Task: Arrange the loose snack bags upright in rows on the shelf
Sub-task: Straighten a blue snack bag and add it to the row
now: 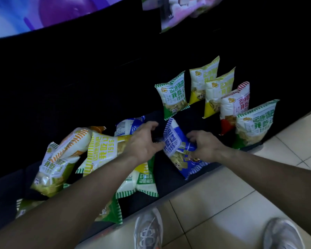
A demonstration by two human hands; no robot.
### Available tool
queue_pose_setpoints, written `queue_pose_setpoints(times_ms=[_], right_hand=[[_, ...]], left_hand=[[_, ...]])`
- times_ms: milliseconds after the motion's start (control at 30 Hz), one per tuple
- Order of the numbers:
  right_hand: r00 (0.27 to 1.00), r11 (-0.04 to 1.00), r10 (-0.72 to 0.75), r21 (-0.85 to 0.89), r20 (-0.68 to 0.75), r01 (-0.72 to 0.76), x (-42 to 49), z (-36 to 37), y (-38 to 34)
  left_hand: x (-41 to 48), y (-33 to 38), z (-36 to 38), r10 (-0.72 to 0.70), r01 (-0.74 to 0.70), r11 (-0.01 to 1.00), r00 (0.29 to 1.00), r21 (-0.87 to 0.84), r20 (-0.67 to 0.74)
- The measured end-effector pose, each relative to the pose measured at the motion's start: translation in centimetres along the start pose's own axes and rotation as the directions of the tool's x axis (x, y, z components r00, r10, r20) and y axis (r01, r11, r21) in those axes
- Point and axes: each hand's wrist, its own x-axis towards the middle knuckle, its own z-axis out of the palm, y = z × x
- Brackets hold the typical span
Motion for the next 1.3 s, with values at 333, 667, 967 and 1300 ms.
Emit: queue_pose_setpoints(times_ms=[333,667,967,1300], right_hand=[[0.97,0.959,-0.203,0.175,-0.131,0.224,-4.0,-3.8,3.8],[0.993,0.995,-0.069,0.068,-0.094,0.076,-2.8,-4.4,5.2],[0.996,0.998,-0.053,-0.019,-0.075,0.052,-2.4,-5.1,7.4],[0.999,0.998,-0.038,-0.04,-0.012,0.037,-2.3,-4.4,6.7]], left_hand=[[1.3,2.6,1.1,0.065,-0.018,0.986,0.957,-0.166,0.282],[8.7,8.0,0.2,0.181,-0.081,0.861,0.971,0.503,-0.155],[13.8,9.8,3.7,0.167,-0.024,0.719,0.976,0.694,-0.139],[14.4,9.5,4.6,0.103,0.008,0.744,0.987,0.668,-0.127]])
